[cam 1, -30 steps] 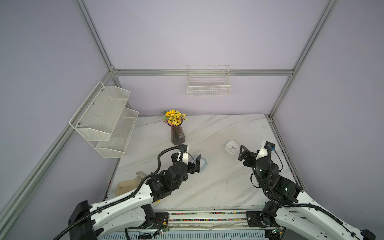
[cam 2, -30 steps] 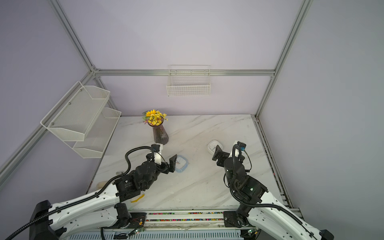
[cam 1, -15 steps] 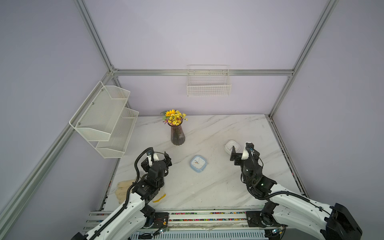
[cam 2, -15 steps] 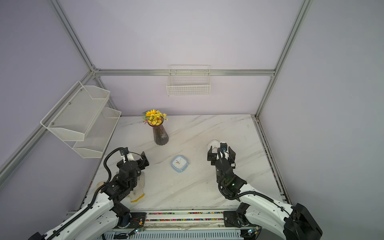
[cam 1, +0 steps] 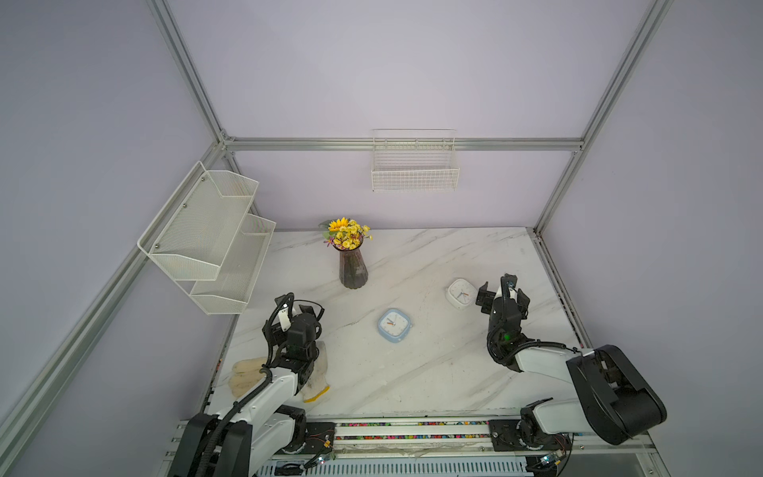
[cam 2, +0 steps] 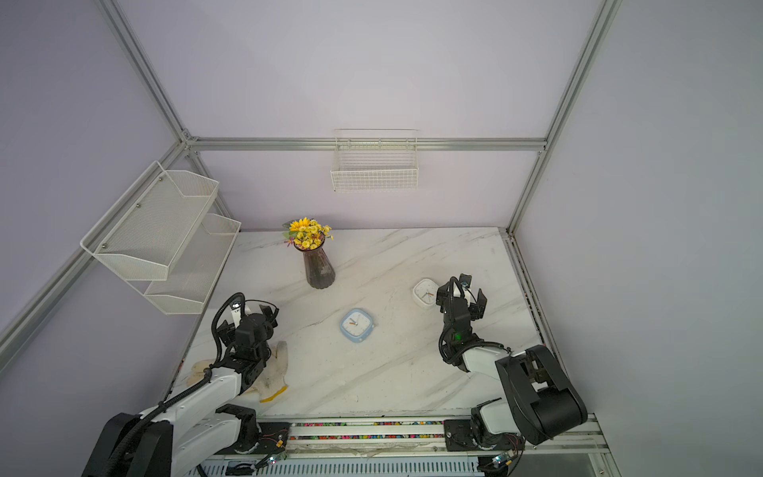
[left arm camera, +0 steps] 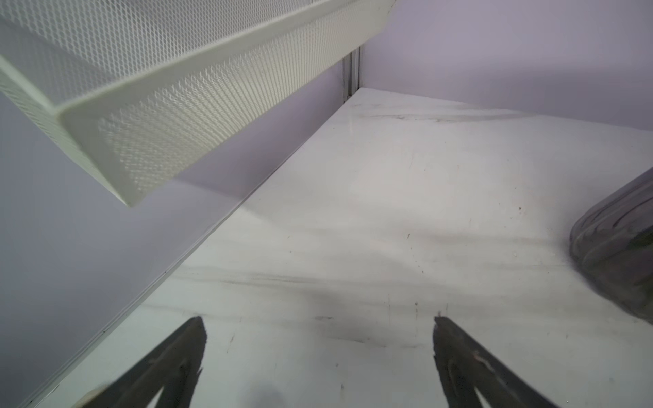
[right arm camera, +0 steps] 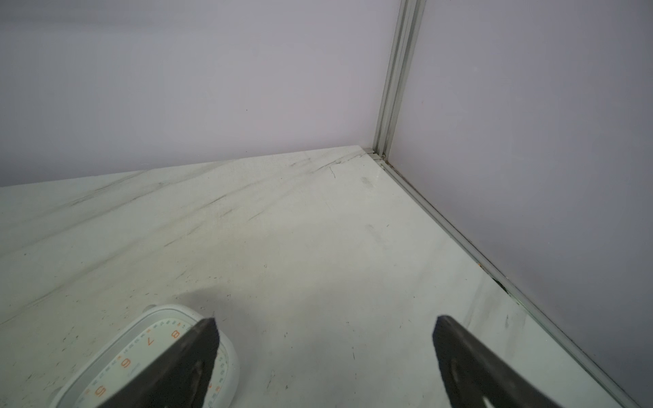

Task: Insert the battery into the alarm
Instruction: Reset both arms

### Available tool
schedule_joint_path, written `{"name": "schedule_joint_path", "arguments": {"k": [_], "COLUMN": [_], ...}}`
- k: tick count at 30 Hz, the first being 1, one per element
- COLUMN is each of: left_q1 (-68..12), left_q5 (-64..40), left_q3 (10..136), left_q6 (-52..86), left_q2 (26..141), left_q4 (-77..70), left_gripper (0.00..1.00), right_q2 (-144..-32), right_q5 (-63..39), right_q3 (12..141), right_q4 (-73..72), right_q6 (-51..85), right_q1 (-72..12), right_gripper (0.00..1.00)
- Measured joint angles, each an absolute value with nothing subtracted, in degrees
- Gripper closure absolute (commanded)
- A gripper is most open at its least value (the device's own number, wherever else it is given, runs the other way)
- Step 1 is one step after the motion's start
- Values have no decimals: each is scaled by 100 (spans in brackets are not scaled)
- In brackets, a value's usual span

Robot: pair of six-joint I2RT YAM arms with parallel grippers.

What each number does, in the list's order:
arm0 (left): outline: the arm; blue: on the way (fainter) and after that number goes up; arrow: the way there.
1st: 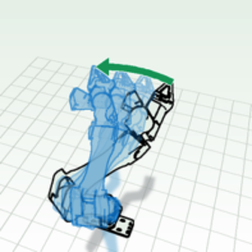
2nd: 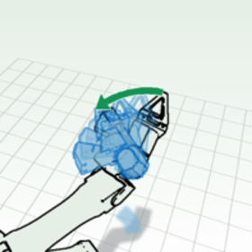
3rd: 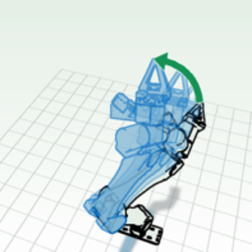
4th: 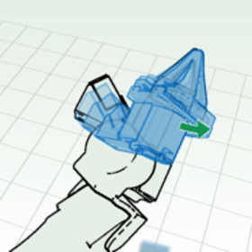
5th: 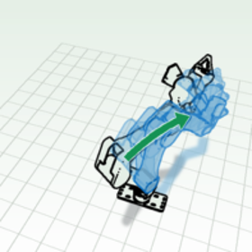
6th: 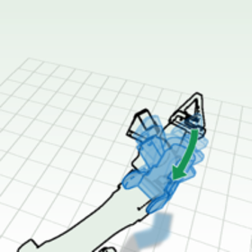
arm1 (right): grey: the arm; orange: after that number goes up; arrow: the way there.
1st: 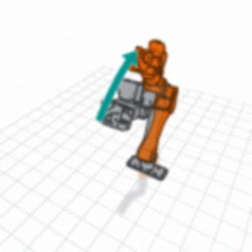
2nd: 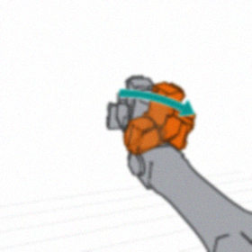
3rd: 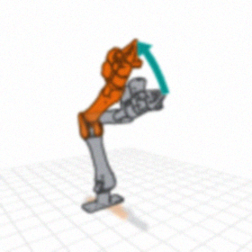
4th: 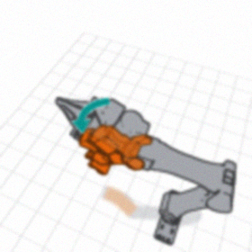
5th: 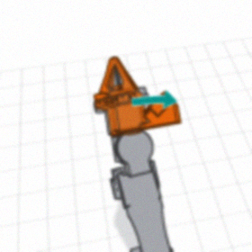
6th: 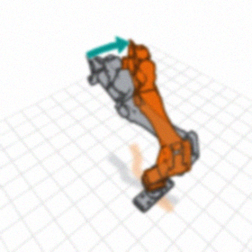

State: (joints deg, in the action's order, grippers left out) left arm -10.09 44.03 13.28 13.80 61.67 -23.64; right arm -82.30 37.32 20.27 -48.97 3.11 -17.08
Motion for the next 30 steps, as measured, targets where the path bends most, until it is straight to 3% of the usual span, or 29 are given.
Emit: {"name": "schedule_joint_path", "arguments": {"k": [14, 20, 30], "left_q1": [-423, -272, -224], "left_q5": [2891, 2453, 2324], "left_q3": [1284, 2049, 2095], "left_q6": [237, 239, 239], "left_q2": [8855, 9115, 9115], "left_q4": [-6029, -5389, -5426], "left_gripper": [0, 0, 0], "right_q2": [-10215, -10309, -10296], "right_q5": [2585, 2279, 2161], "right_q3": [2029, 2477, 2571], "right_q4": [-7028, -6698, -6554], "right_q6": [248, 384, 405], "right_q1": [-670, -545, -523], "right_gripper": [3, 3, 3]}}
